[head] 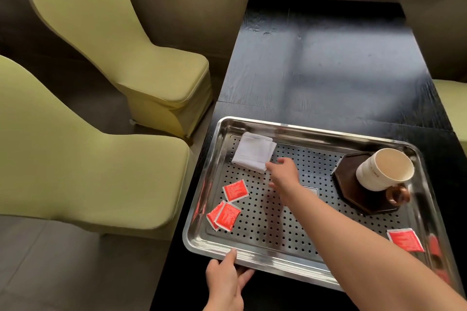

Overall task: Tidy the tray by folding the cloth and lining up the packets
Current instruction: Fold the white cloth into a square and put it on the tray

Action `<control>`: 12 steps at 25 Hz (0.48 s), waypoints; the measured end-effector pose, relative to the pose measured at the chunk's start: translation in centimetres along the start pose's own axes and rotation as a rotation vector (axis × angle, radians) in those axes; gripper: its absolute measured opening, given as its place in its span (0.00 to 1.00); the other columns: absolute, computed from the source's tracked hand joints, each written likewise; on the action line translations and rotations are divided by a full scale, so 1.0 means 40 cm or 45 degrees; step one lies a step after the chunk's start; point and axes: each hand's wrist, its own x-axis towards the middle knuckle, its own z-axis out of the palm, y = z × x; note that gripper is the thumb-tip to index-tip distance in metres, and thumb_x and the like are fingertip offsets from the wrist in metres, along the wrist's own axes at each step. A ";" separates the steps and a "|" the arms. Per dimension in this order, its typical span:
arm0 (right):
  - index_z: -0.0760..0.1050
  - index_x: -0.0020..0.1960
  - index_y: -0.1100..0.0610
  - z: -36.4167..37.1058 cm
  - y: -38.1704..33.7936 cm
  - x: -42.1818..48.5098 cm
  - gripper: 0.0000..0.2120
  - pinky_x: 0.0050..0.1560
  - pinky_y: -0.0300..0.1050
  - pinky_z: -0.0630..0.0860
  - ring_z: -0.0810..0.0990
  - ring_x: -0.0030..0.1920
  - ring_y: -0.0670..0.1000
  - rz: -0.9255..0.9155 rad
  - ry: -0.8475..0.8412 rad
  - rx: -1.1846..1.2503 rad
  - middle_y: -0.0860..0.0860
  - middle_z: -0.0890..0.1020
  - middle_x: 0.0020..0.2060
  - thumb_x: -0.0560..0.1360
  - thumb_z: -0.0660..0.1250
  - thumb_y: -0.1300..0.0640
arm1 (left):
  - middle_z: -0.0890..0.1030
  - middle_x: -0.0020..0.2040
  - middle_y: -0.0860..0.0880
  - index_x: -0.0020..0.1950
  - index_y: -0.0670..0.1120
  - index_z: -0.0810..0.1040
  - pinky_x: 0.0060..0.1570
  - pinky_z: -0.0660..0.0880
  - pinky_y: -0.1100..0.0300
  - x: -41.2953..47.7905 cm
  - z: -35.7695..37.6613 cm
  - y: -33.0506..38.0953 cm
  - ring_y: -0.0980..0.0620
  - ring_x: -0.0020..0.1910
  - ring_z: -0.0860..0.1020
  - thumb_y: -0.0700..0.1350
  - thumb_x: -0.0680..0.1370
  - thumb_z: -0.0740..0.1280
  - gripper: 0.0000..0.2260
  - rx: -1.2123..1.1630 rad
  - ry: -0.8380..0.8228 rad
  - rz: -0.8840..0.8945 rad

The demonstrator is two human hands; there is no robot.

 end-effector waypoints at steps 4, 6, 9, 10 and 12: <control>0.75 0.64 0.57 -0.075 0.116 -0.066 0.14 0.54 0.53 0.83 0.82 0.49 0.50 -0.190 -0.180 -0.177 0.51 0.81 0.54 0.79 0.67 0.58 | 0.78 0.60 0.37 0.62 0.39 0.71 0.45 0.82 0.42 -0.012 0.007 -0.004 0.35 0.53 0.81 0.36 0.81 0.64 0.10 0.014 0.010 0.052; 0.77 0.60 0.54 -0.110 0.193 -0.111 0.11 0.57 0.50 0.81 0.82 0.51 0.46 -0.301 -0.226 -0.348 0.47 0.82 0.52 0.79 0.67 0.57 | 0.78 0.60 0.36 0.63 0.38 0.70 0.47 0.82 0.40 -0.016 0.007 -0.004 0.36 0.52 0.81 0.36 0.81 0.63 0.11 0.033 0.011 0.079; 0.80 0.56 0.50 -0.151 0.302 -0.179 0.07 0.55 0.49 0.81 0.82 0.49 0.44 -0.320 -0.214 -0.468 0.44 0.84 0.47 0.78 0.68 0.54 | 0.79 0.60 0.36 0.63 0.37 0.71 0.48 0.82 0.40 -0.016 0.003 -0.003 0.36 0.53 0.82 0.34 0.81 0.62 0.11 0.063 -0.020 0.117; 0.80 0.55 0.49 -0.162 0.328 -0.197 0.07 0.54 0.48 0.81 0.83 0.47 0.44 -0.310 -0.199 -0.486 0.44 0.84 0.45 0.78 0.68 0.54 | 0.79 0.60 0.36 0.63 0.37 0.71 0.48 0.82 0.40 -0.016 0.002 -0.003 0.36 0.53 0.82 0.34 0.80 0.62 0.11 0.074 -0.034 0.125; 0.80 0.53 0.49 -0.181 0.368 -0.220 0.06 0.50 0.46 0.82 0.83 0.45 0.43 -0.297 -0.175 -0.486 0.44 0.84 0.43 0.78 0.68 0.55 | 0.79 0.60 0.35 0.63 0.36 0.71 0.47 0.82 0.40 -0.016 -0.001 -0.004 0.36 0.53 0.82 0.33 0.80 0.62 0.11 0.083 -0.051 0.136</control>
